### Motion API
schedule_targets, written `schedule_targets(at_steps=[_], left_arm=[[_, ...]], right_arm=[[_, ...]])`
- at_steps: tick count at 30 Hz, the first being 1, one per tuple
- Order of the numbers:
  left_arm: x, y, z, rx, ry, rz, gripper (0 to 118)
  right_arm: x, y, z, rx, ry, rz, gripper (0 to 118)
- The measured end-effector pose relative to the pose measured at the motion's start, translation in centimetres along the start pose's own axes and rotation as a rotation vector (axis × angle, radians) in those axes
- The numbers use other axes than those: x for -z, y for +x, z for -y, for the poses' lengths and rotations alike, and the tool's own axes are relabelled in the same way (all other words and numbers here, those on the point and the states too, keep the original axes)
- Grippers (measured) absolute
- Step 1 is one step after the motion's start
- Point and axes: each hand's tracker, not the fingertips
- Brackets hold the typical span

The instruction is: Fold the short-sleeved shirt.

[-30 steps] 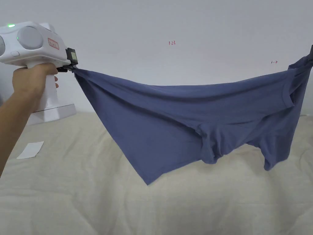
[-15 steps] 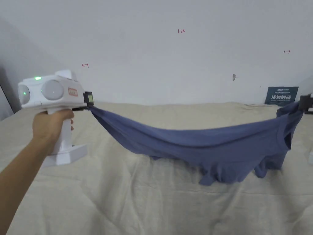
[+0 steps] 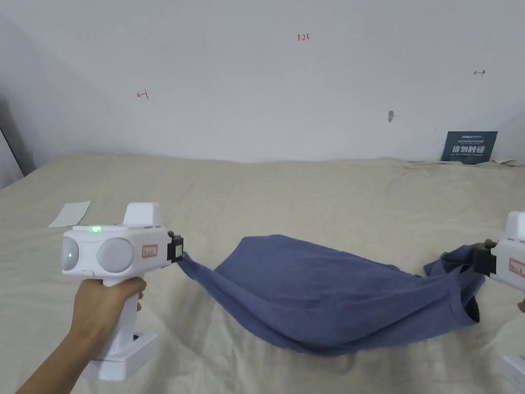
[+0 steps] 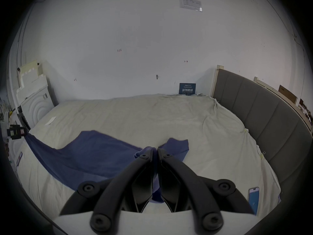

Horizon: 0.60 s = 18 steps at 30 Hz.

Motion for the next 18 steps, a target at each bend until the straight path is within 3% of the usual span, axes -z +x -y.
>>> schedule_targets(at_steps=[8, 18], left_arm=[[-3.1, -0.6, 7.0, 0.014, -0.045, -0.019, 0], [-6.4, -2.2, 15.0, -0.07, -0.139, -0.029, 0]], right_arm=[[-4.2, 0.2, 6.5, -0.019, -0.046, 0.021, 4], [-8.1, 0.4, 13.9, -0.004, -0.145, 0.027, 4]])
